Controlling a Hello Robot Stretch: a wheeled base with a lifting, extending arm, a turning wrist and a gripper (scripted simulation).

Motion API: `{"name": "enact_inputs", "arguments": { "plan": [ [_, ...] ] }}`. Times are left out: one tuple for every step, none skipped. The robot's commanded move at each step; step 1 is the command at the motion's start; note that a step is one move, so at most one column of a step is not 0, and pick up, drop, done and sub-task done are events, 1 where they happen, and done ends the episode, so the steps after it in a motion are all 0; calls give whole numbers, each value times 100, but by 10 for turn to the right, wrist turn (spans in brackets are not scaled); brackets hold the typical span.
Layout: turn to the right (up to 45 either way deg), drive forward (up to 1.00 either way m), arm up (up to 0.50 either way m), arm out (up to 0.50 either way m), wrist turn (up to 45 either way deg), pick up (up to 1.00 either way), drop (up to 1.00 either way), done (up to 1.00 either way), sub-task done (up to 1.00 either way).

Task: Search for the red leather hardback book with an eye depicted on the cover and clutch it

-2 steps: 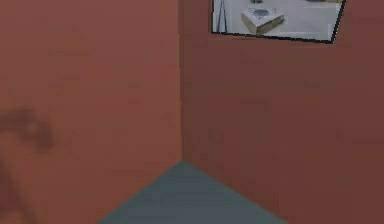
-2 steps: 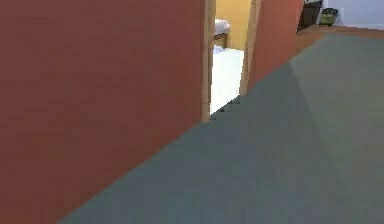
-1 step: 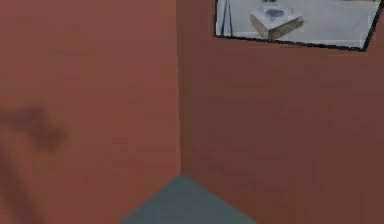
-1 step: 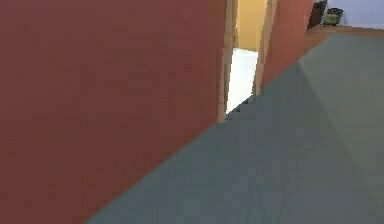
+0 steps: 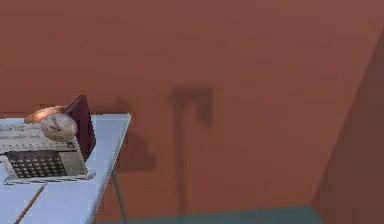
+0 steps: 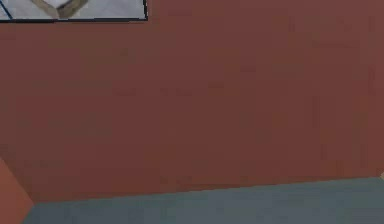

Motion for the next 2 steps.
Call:
{"name": "enact_inputs", "arguments": {
  "plan": [
    [-30,0,0,0,0,0,0,0,0],
    [0,80,0,0,0,0,0,0,0]
  ]
}}
